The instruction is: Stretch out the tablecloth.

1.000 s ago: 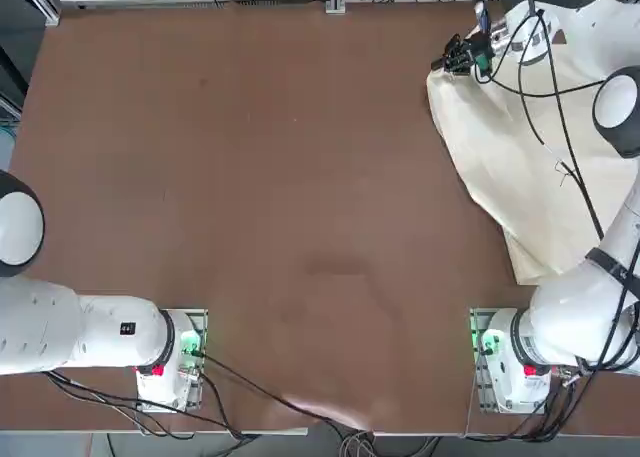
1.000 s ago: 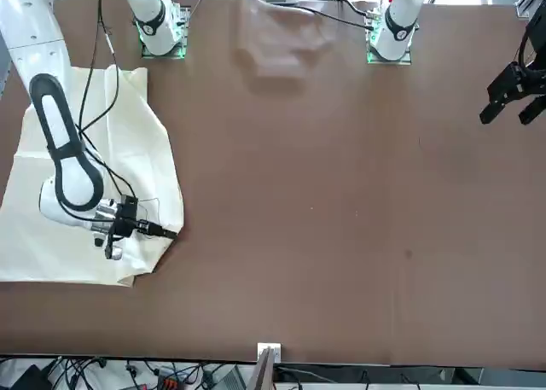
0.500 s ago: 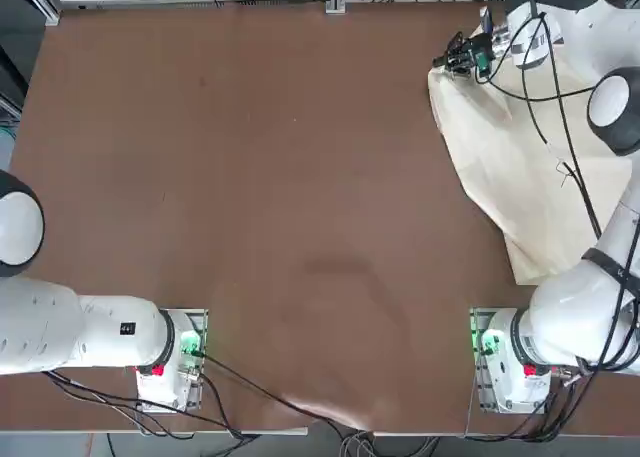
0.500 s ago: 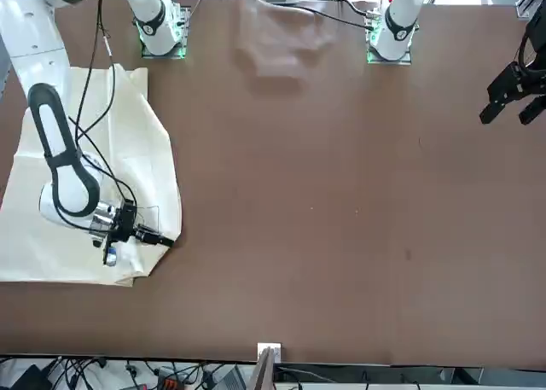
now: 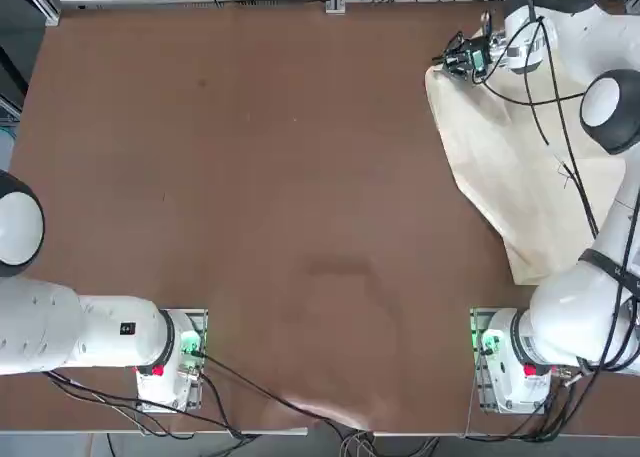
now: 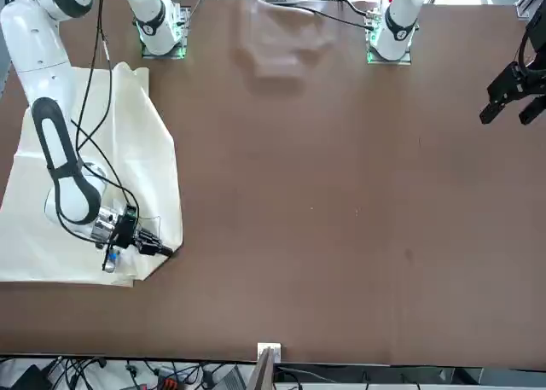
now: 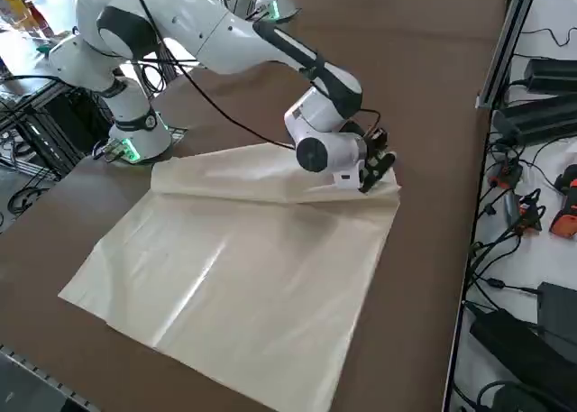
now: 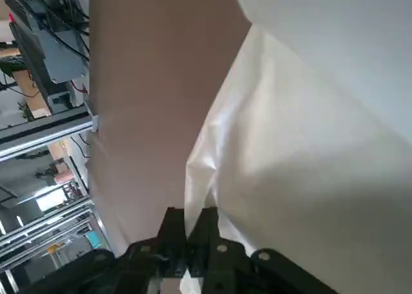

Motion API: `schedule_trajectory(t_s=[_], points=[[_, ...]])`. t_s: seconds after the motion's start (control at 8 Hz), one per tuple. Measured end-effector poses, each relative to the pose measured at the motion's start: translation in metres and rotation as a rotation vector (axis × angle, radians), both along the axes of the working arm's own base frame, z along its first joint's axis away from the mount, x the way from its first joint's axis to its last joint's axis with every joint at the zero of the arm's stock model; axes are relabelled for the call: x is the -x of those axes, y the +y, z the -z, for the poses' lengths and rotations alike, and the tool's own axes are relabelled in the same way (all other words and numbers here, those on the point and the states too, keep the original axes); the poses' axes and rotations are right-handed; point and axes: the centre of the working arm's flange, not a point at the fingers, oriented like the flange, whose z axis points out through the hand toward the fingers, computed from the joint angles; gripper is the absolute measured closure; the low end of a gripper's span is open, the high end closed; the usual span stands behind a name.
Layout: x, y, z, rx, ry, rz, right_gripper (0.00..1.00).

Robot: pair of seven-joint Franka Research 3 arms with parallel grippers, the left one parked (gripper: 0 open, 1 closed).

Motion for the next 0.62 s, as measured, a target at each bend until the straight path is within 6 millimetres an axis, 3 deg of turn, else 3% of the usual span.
schedule_trajectory(t_s=[0.62], points=[[-0.005, 0.062, -0.010, -0.165, 0.096, 0.123, 0.98]])
